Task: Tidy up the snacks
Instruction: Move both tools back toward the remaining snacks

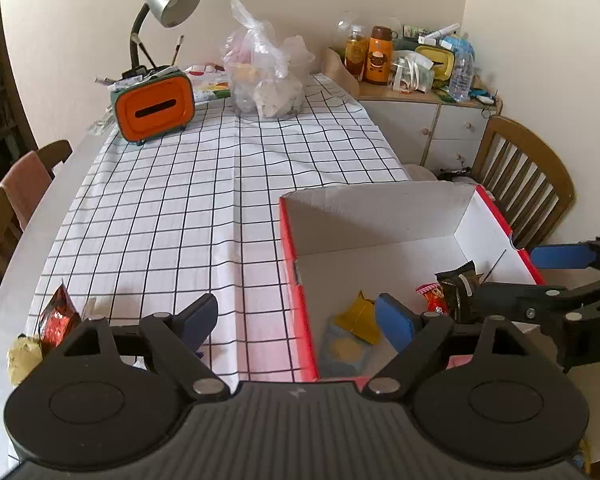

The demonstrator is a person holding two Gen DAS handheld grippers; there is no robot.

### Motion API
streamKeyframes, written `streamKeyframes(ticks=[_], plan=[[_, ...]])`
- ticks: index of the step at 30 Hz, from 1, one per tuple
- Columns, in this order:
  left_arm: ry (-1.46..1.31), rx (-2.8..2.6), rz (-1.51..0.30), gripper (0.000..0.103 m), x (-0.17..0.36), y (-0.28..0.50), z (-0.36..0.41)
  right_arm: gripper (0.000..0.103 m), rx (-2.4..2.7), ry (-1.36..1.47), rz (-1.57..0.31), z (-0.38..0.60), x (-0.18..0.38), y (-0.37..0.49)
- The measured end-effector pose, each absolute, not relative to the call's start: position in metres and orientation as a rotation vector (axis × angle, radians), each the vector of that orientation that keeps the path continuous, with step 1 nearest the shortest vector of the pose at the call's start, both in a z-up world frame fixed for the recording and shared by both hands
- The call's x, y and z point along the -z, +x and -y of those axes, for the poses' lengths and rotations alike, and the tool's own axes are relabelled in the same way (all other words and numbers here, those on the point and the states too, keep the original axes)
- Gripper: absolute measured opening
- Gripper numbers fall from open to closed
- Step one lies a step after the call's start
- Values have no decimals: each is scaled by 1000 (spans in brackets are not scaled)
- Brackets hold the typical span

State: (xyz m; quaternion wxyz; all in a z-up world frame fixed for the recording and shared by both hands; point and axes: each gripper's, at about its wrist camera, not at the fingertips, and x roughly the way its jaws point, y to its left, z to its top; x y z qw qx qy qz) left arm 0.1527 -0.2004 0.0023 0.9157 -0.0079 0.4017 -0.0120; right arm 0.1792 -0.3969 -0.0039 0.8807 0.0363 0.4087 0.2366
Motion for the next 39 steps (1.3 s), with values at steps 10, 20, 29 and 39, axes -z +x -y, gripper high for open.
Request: streamKeyframes(ticks=[10,20,29,39], plan=[[27,-3,-802,86,-2,121,141,100,-523,68,-873,338,2,161],[28,-36,-817,86,11,91,61,100,-553,44,-918,263,13,151],[35,-97,-855,86,39,71,-7,100,-537,16,-964,199,34,147],[-1,-135,-908,86,73,64,-59,98,-478,-33,-1074,140,78,167]])
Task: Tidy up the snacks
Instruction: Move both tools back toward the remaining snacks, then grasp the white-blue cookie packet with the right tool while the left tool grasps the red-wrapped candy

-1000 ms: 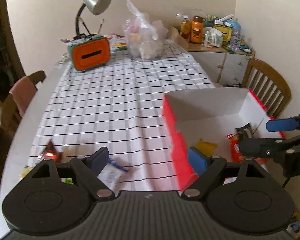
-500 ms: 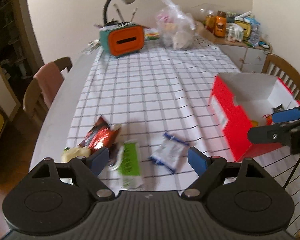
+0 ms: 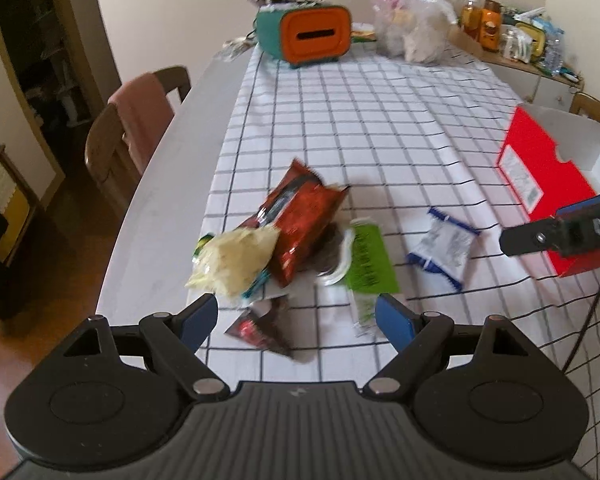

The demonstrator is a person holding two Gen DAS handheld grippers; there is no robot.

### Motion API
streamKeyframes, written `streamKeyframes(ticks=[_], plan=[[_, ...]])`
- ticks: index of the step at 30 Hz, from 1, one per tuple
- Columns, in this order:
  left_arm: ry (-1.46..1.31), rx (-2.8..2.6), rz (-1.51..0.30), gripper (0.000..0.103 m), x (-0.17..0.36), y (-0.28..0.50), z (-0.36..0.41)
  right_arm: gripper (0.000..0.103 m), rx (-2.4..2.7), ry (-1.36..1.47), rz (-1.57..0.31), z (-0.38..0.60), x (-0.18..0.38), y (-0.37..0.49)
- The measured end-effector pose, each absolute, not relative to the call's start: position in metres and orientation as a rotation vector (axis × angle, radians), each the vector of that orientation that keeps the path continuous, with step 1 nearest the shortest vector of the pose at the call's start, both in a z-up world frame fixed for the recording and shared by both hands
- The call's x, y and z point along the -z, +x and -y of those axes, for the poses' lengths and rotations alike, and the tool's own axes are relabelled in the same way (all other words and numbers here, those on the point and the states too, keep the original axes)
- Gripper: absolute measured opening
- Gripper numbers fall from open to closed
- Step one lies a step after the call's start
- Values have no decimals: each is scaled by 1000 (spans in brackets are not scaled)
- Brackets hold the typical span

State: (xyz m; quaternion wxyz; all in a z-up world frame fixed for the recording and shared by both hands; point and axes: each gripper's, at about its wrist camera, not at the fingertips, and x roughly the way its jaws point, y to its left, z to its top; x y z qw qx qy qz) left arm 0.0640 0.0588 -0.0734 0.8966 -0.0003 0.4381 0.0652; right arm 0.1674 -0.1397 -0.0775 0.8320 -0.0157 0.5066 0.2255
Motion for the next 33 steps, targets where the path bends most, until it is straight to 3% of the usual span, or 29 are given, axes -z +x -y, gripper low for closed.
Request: streamKeyframes(ticks=[16,33], plan=[[-122,-140,-978,86,119,70,-103,92,-123,138,-1234,101,134,222],[-166,-134,-1013,86,136,92,-115,73,-10,140,-1280,79,156,233]])
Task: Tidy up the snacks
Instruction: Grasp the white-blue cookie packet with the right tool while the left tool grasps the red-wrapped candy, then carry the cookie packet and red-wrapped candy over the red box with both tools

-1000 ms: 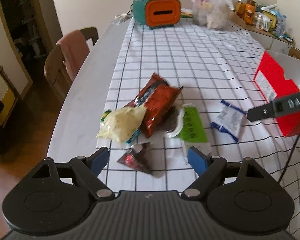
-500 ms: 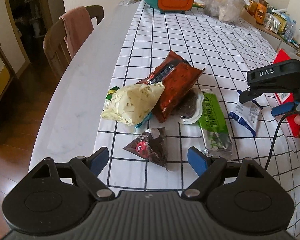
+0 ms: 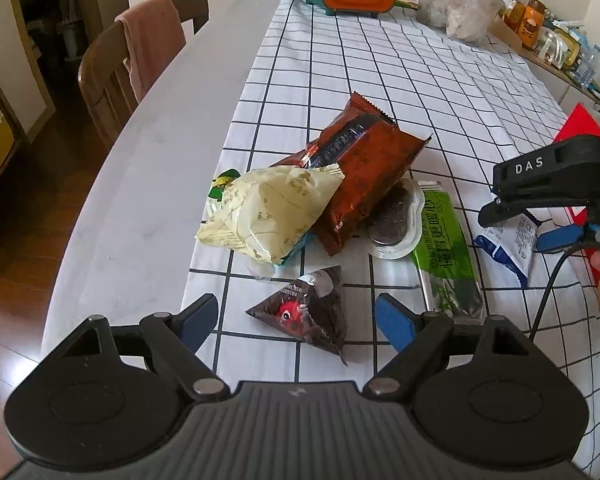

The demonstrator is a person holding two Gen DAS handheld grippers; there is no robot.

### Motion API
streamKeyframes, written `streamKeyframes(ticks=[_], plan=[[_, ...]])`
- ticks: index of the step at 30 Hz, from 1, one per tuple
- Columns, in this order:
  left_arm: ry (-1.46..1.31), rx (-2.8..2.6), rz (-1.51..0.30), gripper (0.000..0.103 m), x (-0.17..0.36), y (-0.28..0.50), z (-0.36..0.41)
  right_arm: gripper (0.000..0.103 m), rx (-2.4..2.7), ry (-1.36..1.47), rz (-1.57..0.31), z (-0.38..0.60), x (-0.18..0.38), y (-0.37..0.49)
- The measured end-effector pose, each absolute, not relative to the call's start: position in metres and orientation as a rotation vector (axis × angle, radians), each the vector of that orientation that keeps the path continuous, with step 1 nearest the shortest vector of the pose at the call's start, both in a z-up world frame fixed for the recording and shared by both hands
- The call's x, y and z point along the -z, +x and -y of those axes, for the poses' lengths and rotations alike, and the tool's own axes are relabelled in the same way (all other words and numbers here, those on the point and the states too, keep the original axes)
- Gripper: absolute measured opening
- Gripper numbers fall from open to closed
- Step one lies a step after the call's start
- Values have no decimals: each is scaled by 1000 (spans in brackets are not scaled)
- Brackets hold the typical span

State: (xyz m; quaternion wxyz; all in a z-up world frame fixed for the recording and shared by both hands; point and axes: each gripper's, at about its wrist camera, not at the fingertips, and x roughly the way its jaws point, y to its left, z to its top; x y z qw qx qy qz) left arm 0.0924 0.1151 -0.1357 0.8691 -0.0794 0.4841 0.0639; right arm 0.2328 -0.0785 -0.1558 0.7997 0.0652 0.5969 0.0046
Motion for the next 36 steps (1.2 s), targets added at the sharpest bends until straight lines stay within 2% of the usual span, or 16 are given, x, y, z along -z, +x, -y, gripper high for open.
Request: streamKeyframes(ticks=[2,5,6,9,13,19,36], plan=[[-169,-130,-1014,84,136,93,-115,69,-17,132,-1275,75,156,231],[-169,-123,-1040,67,140,97,-115,61,-28,111,-1266,76,153,229],[-168,-121,-1051,59,142,97,-114,57,-31,106,-1262,76,152,228],[-172,-126,-1053,57,143,97,-115,50,-43,98,-1253,79,150,225],[-172,-131,-1046,49,143,95,-115,47,-63,101,-1243,83,149,222],[-183,-129,-1037,46,142,93,-117,45,-94,105,-1231,88,147,216],[-199,-140,-1018,46,122,77,-107,45,-174,130,-1202,113,119,188]])
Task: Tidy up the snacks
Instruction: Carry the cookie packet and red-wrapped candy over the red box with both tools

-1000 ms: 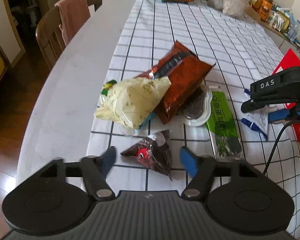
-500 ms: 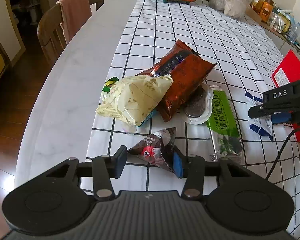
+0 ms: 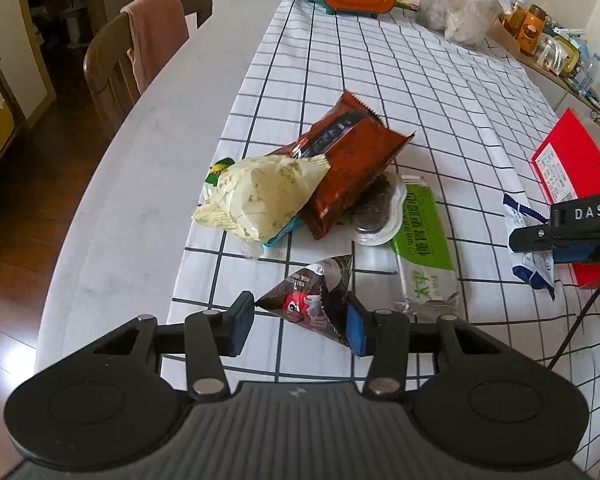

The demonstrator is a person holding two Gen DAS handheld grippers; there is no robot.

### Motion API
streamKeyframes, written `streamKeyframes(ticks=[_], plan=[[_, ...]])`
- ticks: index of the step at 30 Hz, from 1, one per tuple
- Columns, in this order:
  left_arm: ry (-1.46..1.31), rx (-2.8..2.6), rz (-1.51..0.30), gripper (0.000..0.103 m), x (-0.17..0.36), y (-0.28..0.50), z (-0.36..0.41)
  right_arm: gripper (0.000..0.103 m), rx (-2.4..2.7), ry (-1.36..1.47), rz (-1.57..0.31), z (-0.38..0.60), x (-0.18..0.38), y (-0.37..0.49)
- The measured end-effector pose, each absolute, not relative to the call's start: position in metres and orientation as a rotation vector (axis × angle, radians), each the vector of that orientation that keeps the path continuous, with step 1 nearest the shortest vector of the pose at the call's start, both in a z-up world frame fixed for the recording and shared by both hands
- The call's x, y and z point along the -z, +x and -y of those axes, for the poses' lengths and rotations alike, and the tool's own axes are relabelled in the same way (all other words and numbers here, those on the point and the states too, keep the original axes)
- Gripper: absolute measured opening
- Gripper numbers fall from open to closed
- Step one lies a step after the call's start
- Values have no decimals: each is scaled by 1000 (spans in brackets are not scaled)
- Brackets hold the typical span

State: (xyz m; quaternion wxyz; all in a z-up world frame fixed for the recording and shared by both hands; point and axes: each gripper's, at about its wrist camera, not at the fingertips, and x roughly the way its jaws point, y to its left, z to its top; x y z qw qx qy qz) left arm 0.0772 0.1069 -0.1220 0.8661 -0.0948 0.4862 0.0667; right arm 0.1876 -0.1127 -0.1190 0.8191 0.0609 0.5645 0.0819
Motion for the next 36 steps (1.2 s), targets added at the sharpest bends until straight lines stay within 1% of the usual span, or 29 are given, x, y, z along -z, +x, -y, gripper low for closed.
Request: streamKeyframes(ticks=[9,20,28,36], plan=[[-183,-120,-977,46,89,76,-81,45,-257,141,-1143,137,81,173],[-88,-74,-915,46,44,88,-10,45,-318,137,-1038,197,34,165],[-27,-3,-881,46,19,108,56,45,-293,133,-993,259,22,169],[25,73,-878,46,10,134,129,45,-237,147,-975,328,23,184]])
